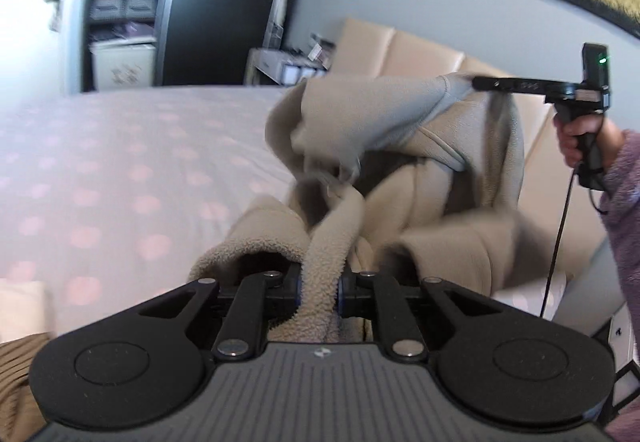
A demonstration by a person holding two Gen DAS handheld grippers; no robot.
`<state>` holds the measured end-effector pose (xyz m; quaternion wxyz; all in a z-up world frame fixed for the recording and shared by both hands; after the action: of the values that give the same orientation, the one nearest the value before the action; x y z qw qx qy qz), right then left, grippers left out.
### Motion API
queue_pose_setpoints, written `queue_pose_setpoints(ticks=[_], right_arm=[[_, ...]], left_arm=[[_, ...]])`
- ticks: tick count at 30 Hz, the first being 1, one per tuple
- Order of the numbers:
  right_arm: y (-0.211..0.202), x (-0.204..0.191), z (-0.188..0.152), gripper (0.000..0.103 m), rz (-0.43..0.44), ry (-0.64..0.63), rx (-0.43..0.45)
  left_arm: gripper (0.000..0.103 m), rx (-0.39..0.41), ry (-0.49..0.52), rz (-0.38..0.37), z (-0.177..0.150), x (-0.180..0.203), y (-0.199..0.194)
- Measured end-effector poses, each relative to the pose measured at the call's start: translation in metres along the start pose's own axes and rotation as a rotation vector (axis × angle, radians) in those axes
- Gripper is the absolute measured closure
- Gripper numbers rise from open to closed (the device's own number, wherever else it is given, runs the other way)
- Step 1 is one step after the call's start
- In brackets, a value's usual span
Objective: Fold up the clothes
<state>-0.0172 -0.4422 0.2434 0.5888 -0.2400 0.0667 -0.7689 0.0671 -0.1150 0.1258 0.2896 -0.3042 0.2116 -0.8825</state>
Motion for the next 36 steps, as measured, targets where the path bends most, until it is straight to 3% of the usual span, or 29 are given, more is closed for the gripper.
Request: queue_pose_setpoints(ticks=[3,7,12,14,17,20,23,25,27,36], right_arm=[[-0.001,-0.007,0.010,0.091,0.015,0.021,-0.003],[0.034,-0.013,-0.017,0.091,0.021,0.058,-0.079],[0.100,-0.020,-0.108,0.091,0.021,0.105,-0.247],[0.122,-0.024,-0.148,0.091,0.013,0.116,-0.320],[0.143,-0.026,-0.197,0.091,-0.015,0.111,-0.394],[0.150,-0.022,-0.223,0.089,-0.032,0.092,-0.433],[0.149,-0.018,-0.229,0.077,-0.043,0.060,-0.446],[0.144,-0.016,-0.227,0.062,-0.049,0.020,-0.446],[0.136,-0.015,-0.223,0.060,-0.045,-0.018,-0.443],[0.096,-0.022,-0.221,0.053,-0.041,-0.149,-0.447]], left_arm=[[0.091,-0.007,0.009,0.070,-0.018,0.003,-0.025],[0.091,-0.098,-0.006,0.129,-0.051,0.000,-0.028],[0.091,-0.309,-0.101,0.154,-0.116,-0.032,0.002],[0.091,-0.386,-0.131,0.132,-0.143,-0.035,0.019],[0.091,-0.482,-0.099,0.111,-0.167,-0.032,0.038],[0.088,-0.530,-0.071,0.108,-0.169,-0.028,0.045],[0.080,-0.565,-0.034,0.118,-0.171,-0.027,0.041],[0.062,-0.588,0.000,0.135,-0.169,-0.022,0.043],[0.052,-0.600,0.050,0.152,-0.169,-0.019,0.041],[0.052,-0.584,0.172,0.128,-0.135,0.012,0.044]])
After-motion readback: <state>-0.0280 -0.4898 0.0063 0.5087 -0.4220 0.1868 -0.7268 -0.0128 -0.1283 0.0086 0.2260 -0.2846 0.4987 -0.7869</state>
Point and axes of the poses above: each gripper's, at about its wrist camera, not at the fingertips, and y roughly the way its jaws point, x to its right, z to its top, the point moved 8 cm from there along y, roughly the way its jaws point, and after that the axes turned 15 degrees about -y, right-handed, at the moved point
